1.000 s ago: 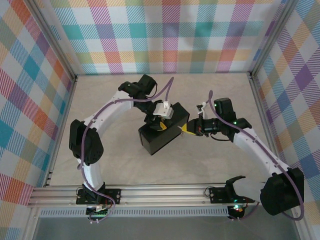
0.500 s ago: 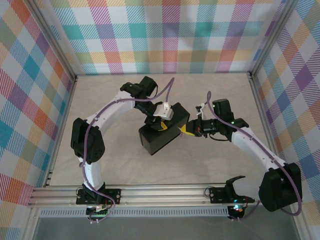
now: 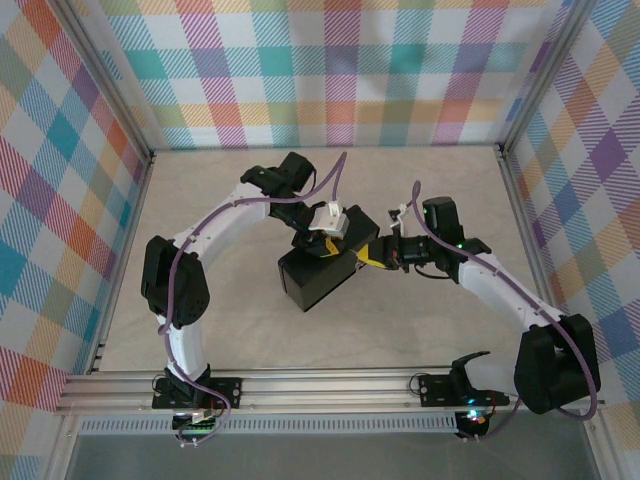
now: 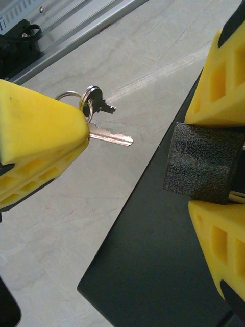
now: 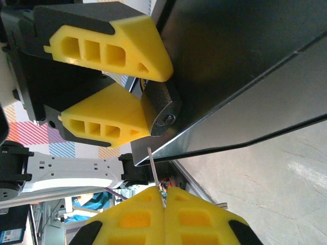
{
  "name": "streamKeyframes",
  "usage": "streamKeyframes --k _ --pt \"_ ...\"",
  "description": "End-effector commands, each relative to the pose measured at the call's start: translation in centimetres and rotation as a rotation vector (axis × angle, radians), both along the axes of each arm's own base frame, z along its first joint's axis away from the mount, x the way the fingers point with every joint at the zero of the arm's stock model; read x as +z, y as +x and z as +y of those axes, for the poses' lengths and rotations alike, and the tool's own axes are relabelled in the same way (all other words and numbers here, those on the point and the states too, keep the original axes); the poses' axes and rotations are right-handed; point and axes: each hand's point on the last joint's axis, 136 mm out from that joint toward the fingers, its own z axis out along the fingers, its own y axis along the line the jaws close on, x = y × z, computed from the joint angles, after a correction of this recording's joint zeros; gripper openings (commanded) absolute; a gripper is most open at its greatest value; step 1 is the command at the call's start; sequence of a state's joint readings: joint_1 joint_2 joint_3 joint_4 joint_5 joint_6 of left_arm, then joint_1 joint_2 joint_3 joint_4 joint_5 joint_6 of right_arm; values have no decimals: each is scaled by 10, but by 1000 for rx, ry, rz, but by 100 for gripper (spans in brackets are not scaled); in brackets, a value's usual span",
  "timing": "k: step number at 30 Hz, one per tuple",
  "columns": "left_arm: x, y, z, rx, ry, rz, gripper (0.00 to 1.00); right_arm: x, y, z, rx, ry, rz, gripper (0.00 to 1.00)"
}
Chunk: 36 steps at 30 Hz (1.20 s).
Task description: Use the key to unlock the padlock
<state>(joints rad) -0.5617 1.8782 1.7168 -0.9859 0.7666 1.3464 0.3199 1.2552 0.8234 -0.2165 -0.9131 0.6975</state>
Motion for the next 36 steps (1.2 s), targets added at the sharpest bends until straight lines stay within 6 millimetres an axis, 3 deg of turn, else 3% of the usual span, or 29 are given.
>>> streamKeyframes --k 1,22,36 --pt "-1 -13 1 2 5 39 37 1 1 1 13 32 -3 6" --pt "-10 -14 3 29 -3 28 38 -12 13 9 21 71 63 6" --pt "-10 -17 2 24 -29 21 38 -9 18 12 15 110 82 6"
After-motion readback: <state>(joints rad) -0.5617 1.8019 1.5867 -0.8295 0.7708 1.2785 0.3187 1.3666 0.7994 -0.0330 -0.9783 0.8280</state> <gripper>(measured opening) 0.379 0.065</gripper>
